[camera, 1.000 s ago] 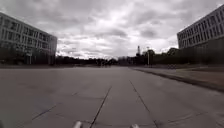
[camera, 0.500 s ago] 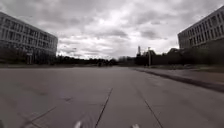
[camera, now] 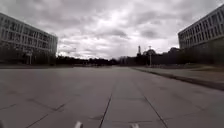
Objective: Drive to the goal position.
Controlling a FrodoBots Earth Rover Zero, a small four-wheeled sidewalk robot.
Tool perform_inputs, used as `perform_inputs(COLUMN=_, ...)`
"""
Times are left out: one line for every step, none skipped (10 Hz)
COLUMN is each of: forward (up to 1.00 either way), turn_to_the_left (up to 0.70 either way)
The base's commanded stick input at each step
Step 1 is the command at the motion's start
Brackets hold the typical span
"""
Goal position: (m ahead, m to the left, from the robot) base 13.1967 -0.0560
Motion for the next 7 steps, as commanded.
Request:
perform_inputs(forward=0.70, turn_to_the_left=0.00)
perform_inputs(forward=0.70, turn_to_the_left=0.00)
perform_inputs(forward=0.70, turn_to_the_left=0.00)
perform_inputs(forward=0.70, turn_to_the_left=0.00)
perform_inputs(forward=0.70, turn_to_the_left=0.00)
perform_inputs(forward=0.70, turn_to_the_left=0.00)
perform_inputs(forward=0.70, turn_to_the_left=0.00)
